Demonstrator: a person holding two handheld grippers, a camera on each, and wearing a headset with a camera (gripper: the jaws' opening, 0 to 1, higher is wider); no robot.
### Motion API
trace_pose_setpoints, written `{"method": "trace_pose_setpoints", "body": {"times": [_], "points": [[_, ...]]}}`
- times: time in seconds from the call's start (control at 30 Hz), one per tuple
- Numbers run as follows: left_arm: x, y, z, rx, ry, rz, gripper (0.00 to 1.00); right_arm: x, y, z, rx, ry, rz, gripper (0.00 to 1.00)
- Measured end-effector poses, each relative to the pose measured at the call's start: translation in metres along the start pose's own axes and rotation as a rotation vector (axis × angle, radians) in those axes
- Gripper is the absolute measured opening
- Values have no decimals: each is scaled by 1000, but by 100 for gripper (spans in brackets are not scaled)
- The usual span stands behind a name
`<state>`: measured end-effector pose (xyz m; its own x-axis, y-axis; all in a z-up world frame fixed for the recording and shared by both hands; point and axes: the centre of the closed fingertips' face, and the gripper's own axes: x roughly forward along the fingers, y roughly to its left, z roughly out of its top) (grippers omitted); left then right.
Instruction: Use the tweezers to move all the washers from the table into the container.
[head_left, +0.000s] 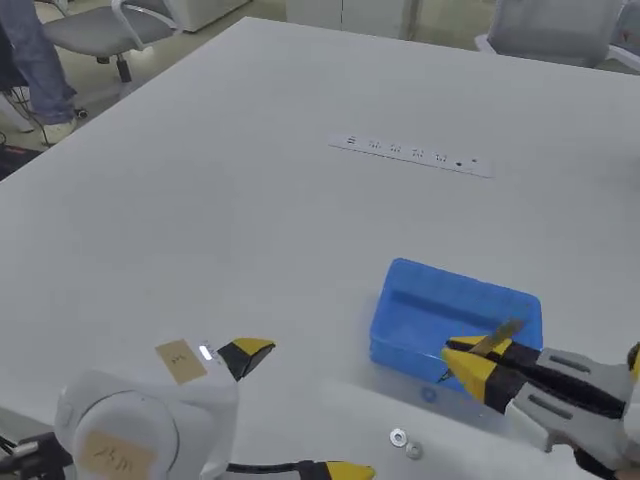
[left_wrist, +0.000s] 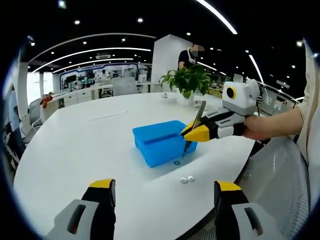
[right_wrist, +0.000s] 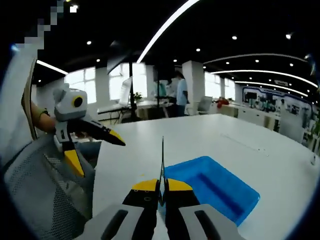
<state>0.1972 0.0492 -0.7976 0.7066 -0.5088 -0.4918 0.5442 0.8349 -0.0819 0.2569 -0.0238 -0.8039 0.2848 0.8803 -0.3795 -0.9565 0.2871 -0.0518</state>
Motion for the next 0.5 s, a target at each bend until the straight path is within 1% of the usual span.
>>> {"method": "trace_pose_setpoints", "body": {"times": [0.07,0.1,0.13,0.2,0.23,0.27,0.3,0.33,0.4,0.43,0.5], "points": [[0,0,0,1,3,-1,82,7,1,-10,-54,17,1,0],[0,0,-1,1,3,-1,82,9,3,-11,-50,14,7,0],[0,0,-1,3,5,0,82,12,3,-14,-66,18,3,0],[0,0,-2,3,9,0,82,15,2,-13,-116,13,-4,0],[0,0,-2,4,11,2,82,16,1,-12,-153,17,-13,0],[0,0,-2,4,13,3,82,18,3,-14,-158,26,1,0],[1,0,-3,4,14,3,81,19,3,-18,-190,57,5,0],[1,1,-3,3,16,3,81,21,1,-21,-230,73,-2,0],[1,0,-4,2,22,2,81,22,3,-24,-230,81,5,0],[1,0,-4,4,25,1,81,22,2,-25,-253,87,-6,0],[1,-1,-5,7,28,-2,81,21,2,-24,-270,93,-6,0]]}}
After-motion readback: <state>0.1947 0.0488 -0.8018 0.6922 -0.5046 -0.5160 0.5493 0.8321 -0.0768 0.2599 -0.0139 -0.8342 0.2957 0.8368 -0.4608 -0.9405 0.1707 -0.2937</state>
